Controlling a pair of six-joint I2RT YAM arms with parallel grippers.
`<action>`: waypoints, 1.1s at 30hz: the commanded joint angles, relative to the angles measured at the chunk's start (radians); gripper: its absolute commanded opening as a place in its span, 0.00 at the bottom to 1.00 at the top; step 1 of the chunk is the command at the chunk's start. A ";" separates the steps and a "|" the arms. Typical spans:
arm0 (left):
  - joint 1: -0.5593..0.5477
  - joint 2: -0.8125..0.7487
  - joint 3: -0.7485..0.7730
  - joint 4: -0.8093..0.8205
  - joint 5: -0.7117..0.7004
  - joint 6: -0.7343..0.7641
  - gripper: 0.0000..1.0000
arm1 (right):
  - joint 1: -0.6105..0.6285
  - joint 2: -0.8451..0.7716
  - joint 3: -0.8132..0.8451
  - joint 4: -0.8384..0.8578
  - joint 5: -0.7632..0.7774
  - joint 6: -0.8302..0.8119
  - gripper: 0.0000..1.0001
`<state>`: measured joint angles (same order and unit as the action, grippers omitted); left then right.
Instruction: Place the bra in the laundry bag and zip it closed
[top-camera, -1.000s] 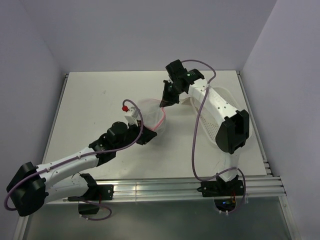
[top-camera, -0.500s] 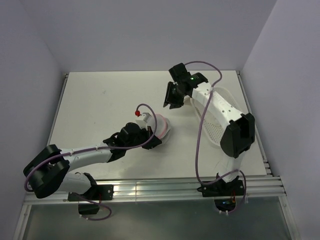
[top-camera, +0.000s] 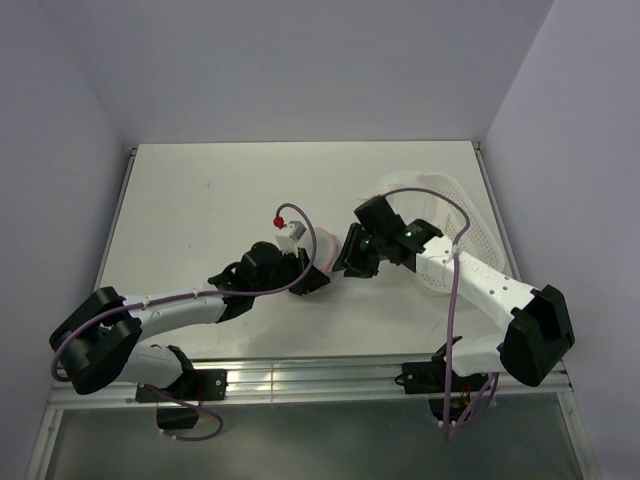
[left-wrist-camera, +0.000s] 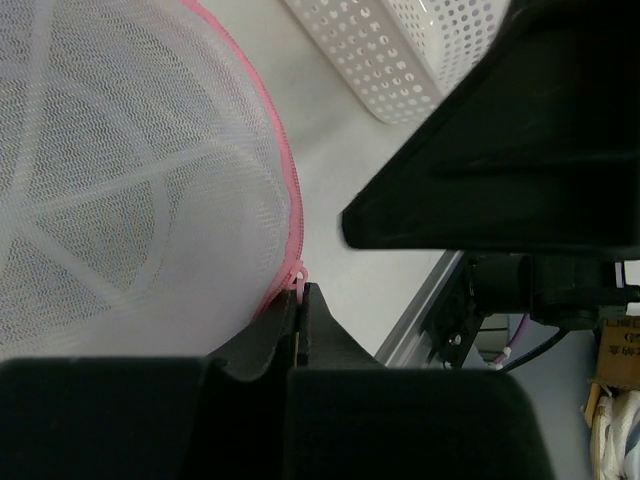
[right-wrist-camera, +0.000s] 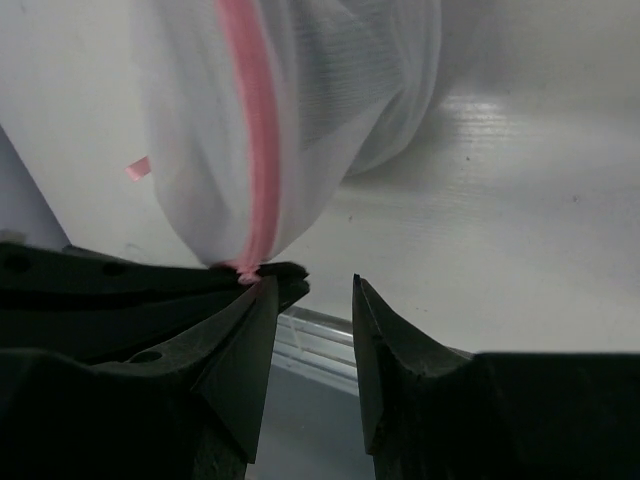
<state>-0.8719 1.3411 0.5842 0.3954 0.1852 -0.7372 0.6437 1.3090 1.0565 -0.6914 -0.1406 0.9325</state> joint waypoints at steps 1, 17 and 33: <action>-0.003 0.004 0.037 0.053 0.042 0.013 0.00 | 0.016 -0.033 -0.059 0.176 -0.005 0.127 0.43; -0.003 0.020 0.037 0.066 0.059 0.006 0.00 | 0.082 -0.030 -0.122 0.282 0.035 0.238 0.44; -0.001 -0.037 0.009 0.023 0.040 0.021 0.00 | 0.083 0.049 -0.092 0.274 0.065 0.218 0.27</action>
<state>-0.8719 1.3537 0.5858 0.3950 0.2207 -0.7364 0.7204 1.3468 0.9348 -0.4419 -0.1093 1.1580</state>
